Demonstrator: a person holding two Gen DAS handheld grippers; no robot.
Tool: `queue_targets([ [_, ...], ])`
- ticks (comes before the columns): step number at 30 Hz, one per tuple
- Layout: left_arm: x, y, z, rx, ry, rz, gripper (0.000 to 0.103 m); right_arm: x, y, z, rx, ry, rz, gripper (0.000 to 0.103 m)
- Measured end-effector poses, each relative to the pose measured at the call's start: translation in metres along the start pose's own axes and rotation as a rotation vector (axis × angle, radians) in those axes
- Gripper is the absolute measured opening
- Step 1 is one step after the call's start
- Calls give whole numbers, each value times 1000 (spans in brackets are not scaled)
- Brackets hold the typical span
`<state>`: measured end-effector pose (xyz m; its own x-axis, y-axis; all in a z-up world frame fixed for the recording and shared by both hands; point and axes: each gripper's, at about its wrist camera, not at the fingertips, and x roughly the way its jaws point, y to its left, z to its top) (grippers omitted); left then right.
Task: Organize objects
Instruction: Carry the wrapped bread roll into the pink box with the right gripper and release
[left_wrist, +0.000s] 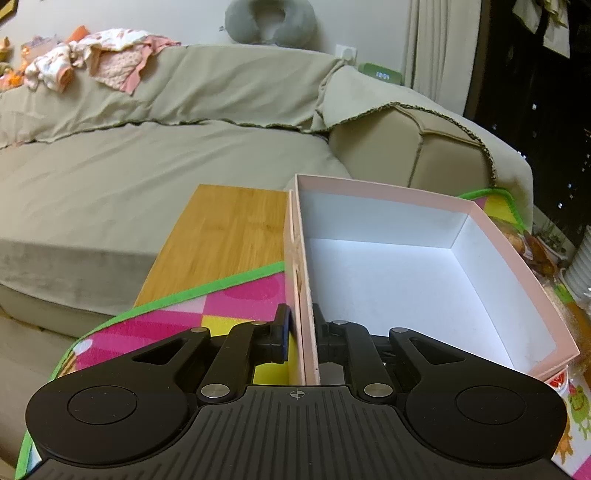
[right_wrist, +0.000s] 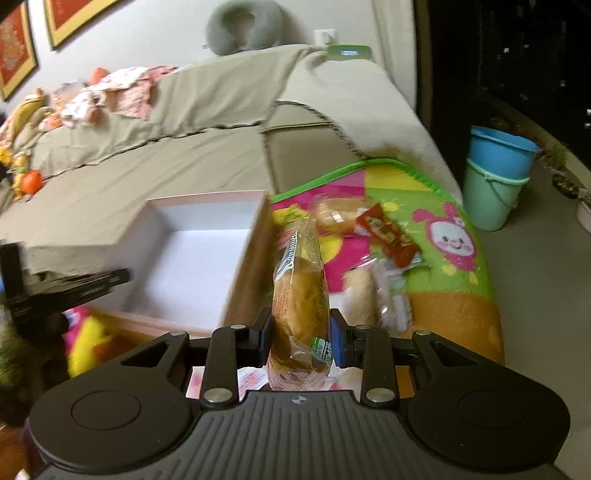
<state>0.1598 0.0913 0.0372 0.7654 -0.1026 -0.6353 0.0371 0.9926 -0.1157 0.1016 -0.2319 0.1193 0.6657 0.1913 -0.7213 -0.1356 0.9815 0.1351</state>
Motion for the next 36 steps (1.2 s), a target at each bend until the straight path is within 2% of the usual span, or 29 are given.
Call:
queue_targets([
  [3,0,0,0,5,1,-1,13,-15,19,3,-26,-1,50,30],
  [6,-1,0,-1,5,1,-4,13,-15,40,21,-11,-26,138,30],
  [10,-1,0,-1,-3,3,-3,13,0,78,59,13,-134,235,31],
  [11,-2,0,-1,-4,3,-2,13,8,89,70,19,-154,267,36],
  [13,-2,0,-2,0,-3,-3,13,27,109,84,14,-180,238,40],
  [15,-3,0,-5,3,-9,-1,13,41,119,86,6,-172,197,40],
  [19,-5,-3,-7,6,-14,1,13,37,97,61,11,-181,187,41],
  [23,-6,-2,-7,-7,-12,0,13,27,52,23,20,-192,58,51],
  [27,-6,-1,-8,-3,-19,-2,13,29,19,-17,38,-128,-29,51],
  [32,-7,0,-8,1,-14,-10,14,38,12,-63,23,-64,-72,64],
  [36,-7,0,-8,0,-14,-11,14,52,25,-79,-47,-39,-81,70],
])
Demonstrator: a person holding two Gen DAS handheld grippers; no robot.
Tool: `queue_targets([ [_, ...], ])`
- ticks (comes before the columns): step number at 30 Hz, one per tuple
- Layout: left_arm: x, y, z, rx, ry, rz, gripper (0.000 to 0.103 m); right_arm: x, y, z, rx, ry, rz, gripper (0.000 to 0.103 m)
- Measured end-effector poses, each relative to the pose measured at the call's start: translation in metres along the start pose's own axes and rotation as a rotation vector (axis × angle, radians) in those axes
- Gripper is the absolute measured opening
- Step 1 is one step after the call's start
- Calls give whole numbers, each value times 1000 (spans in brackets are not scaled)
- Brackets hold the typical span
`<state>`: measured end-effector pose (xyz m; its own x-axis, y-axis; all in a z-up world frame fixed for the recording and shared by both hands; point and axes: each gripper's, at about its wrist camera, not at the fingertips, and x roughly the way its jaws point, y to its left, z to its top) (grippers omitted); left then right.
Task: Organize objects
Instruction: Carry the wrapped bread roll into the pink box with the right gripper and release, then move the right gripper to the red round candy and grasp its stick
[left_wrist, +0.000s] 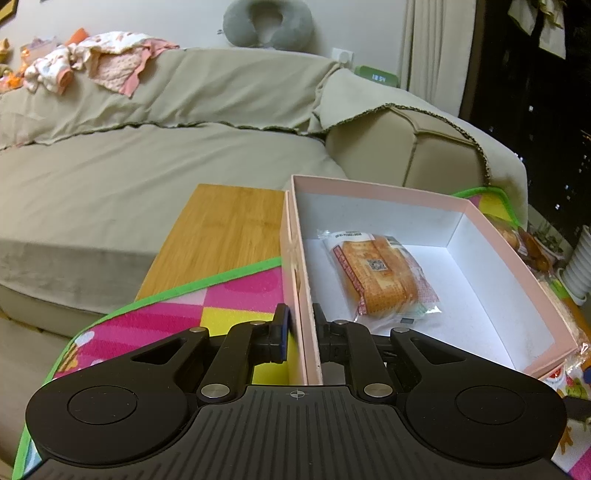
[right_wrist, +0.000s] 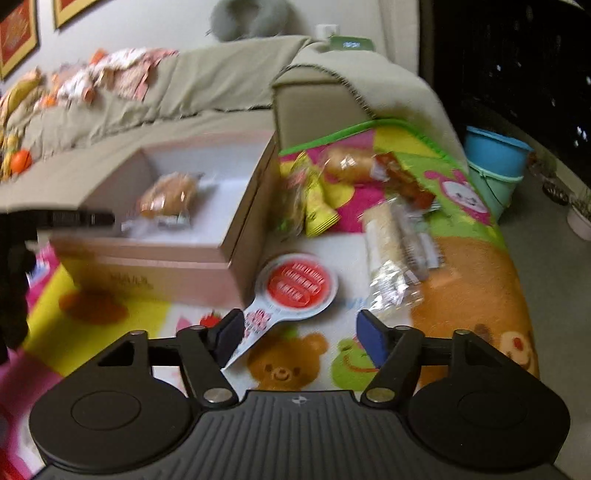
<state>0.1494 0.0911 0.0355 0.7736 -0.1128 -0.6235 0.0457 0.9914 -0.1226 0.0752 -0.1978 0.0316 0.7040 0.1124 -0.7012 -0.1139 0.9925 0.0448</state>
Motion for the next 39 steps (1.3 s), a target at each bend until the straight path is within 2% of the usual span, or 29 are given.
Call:
queue_targets([
  [8,0,2,0,-7,1,-5,14,21,14,0,-27,29,19,76],
  [14,-1,3,0,-9,1,-5,14,25,8,7,-102,-11,-59,78],
  [19,-1,3,-1,-8,2,-5,14,31,1,17,-133,-18,-78,78],
  [23,-1,5,-1,-11,5,4,13,36,-3,25,-100,17,16,78],
  [26,0,7,-1,-26,11,-5,13,40,1,22,-109,25,9,83],
  [32,0,5,-1,-9,9,2,13,35,-8,16,-73,42,52,82],
  [36,-1,2,-3,-1,3,8,13,23,-8,7,-106,37,21,80],
  [39,-1,2,-3,-16,0,10,13,18,-5,6,-148,21,-3,72],
])
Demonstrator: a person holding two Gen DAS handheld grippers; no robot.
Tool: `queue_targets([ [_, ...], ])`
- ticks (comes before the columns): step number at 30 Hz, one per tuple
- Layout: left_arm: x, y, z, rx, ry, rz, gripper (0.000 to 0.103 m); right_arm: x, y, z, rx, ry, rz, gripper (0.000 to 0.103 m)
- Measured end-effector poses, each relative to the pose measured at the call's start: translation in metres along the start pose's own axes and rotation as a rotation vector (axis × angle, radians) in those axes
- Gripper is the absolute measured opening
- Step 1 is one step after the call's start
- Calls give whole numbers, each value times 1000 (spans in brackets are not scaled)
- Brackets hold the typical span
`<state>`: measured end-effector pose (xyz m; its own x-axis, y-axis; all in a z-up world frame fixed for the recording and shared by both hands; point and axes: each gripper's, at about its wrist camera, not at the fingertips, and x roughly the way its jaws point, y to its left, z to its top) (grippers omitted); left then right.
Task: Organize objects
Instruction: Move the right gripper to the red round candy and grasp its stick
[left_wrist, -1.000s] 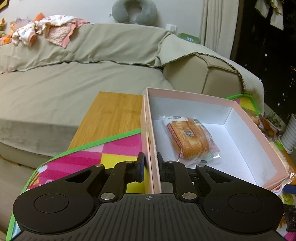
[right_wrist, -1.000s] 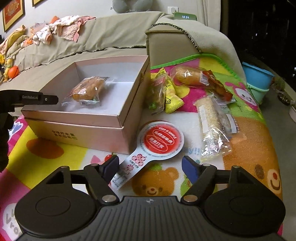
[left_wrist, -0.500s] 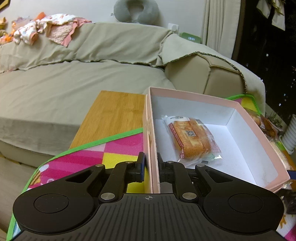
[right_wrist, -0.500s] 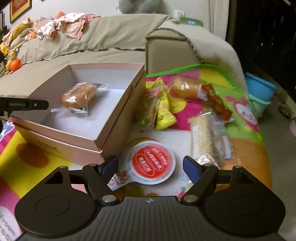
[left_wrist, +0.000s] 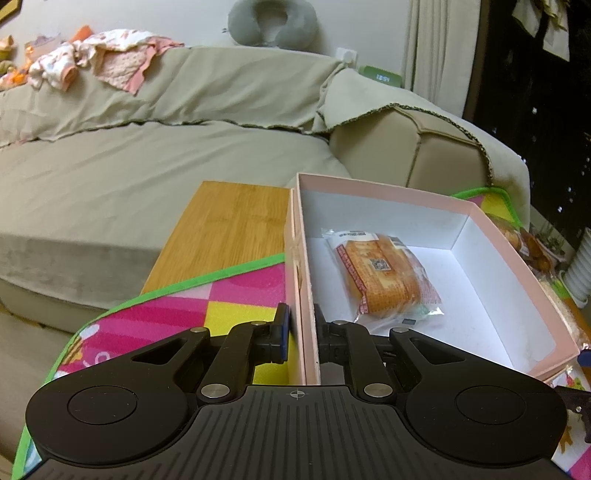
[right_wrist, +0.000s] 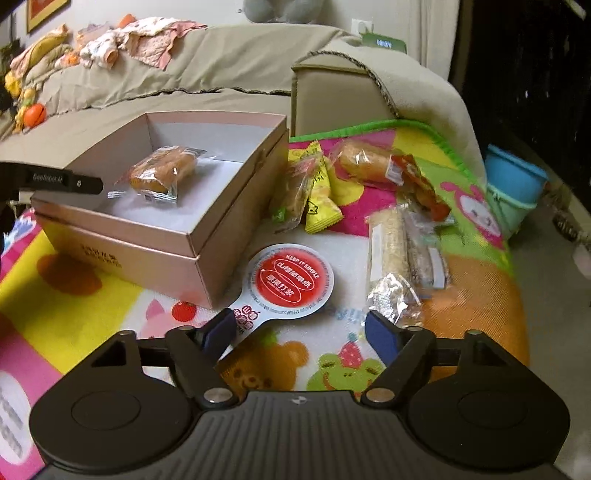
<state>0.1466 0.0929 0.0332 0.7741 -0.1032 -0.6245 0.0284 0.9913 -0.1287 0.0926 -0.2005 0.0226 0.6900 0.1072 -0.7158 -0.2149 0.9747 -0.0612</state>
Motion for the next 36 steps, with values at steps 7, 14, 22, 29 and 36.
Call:
queue_targets([
  [7,-1,-2,-1,5,-1,11,13,20,5,18,-62,-37,27,70],
  [14,-1,-2,-1,-3,5,25,13,35,-2,22,-45,4,46,70],
  [22,-1,-3,-1,34,70,29,14,29,-8,13,-14,8,22,69],
  [29,-4,-9,-6,38,60,65,12,27,-13,-3,39,-91,49,62],
  [36,-8,-5,-14,-51,6,64,13,25,-11,2,-16,-58,65,60],
])
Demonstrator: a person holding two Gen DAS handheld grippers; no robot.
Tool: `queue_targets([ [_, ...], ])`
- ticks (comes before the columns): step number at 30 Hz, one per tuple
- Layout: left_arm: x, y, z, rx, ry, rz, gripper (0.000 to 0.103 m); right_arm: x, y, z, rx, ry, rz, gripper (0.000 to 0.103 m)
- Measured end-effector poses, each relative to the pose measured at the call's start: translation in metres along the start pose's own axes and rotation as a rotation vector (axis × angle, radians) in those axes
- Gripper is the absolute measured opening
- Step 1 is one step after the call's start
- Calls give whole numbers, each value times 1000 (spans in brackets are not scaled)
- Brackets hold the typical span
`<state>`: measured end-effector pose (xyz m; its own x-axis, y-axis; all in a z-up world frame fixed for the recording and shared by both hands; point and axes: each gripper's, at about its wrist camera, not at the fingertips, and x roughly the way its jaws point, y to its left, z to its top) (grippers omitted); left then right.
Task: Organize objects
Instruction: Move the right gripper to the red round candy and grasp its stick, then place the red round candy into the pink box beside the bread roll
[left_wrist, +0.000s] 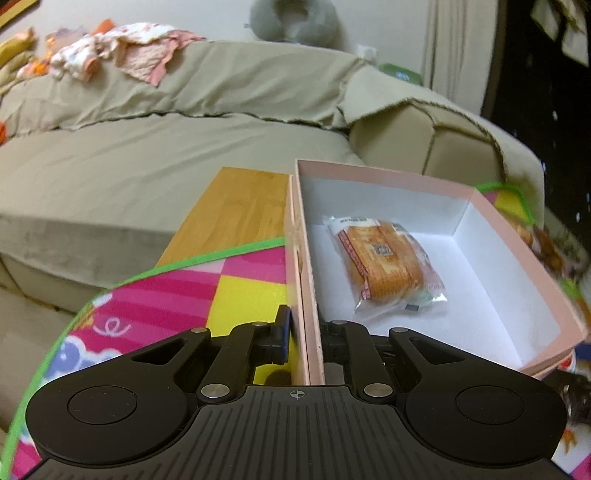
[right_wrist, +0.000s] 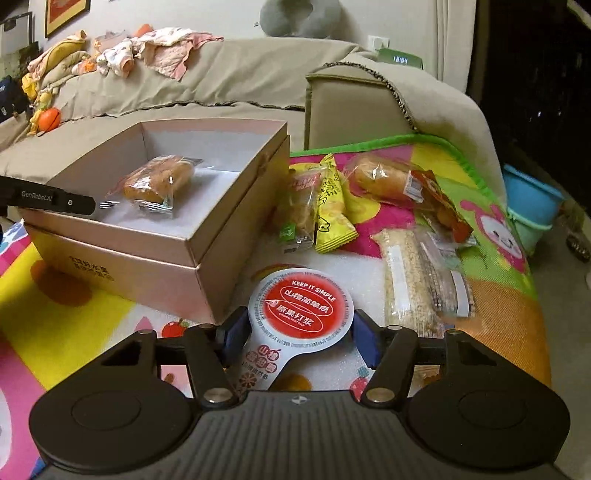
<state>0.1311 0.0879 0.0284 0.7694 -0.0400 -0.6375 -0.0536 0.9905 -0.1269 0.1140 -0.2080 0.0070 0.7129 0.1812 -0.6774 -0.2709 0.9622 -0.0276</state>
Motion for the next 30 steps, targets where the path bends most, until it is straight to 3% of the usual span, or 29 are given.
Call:
queue_targets([
  [4,-1,-3,1,11,-8,16,12,-5,-6,-3,4,3,39,60],
  [9,1,-10,6,47,18,41,11,-39,-15,-2,58,-35,4,60],
  [13,2,-4,8,-4,26,26,11,-77,-8,7,94,-13,23,60],
  [16,0,-2,5,-27,13,23,12,-108,10,28,52,-14,46,60],
  [20,0,-1,2,-44,28,20,12,-139,32,90,-7,-86,99,60],
  [25,1,2,4,-53,35,8,13,-123,44,159,-68,-181,111,60],
  [27,1,0,5,-40,39,10,12,-103,47,166,-109,-197,95,60],
  [30,2,-1,6,-22,46,10,12,-61,46,159,-101,-118,142,60],
])
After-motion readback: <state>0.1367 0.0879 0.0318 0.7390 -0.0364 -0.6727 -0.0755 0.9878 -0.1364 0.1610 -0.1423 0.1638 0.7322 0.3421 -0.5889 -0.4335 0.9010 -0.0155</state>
